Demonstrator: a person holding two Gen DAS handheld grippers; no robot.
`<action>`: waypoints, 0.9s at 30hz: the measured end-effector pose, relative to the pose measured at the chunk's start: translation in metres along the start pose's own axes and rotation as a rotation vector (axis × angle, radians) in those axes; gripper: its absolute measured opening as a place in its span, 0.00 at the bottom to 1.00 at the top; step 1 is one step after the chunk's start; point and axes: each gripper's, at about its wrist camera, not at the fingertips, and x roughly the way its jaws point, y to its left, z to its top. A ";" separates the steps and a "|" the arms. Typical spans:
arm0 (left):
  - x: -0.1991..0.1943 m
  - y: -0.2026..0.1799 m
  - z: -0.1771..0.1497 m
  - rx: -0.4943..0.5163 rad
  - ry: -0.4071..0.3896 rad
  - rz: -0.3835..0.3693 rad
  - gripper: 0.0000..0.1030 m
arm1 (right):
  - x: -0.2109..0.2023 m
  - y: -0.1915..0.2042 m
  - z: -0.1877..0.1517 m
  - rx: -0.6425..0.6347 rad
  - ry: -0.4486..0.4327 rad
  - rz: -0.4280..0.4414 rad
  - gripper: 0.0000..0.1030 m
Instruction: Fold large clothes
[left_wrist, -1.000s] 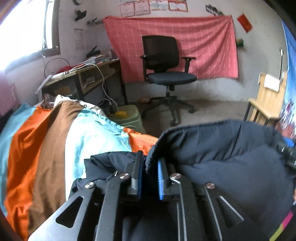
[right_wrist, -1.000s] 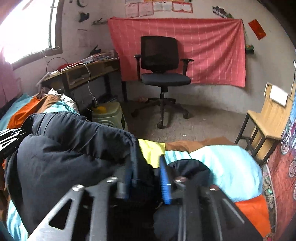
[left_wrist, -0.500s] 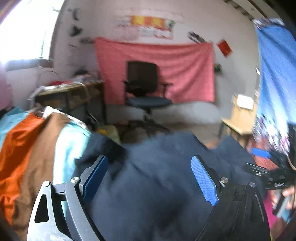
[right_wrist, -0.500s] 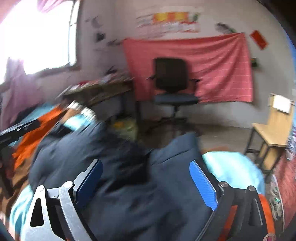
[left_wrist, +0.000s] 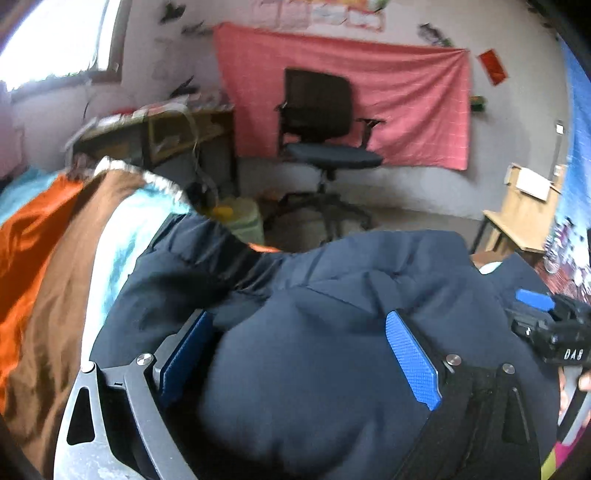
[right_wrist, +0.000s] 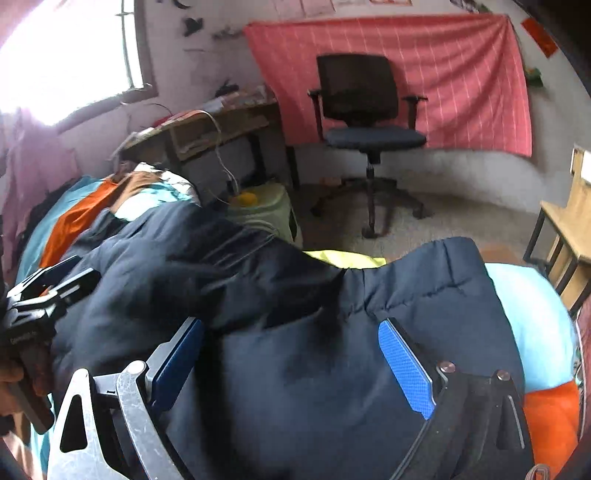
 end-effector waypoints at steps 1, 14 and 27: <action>0.006 0.002 0.001 -0.007 0.020 0.001 0.92 | 0.007 -0.001 0.001 0.000 0.017 -0.005 0.92; 0.059 0.009 0.005 -0.012 0.048 -0.007 0.98 | 0.076 -0.029 0.002 0.053 0.141 0.018 0.93; 0.056 0.015 0.000 -0.033 0.005 -0.042 0.98 | 0.071 -0.032 -0.007 0.077 0.070 0.018 0.93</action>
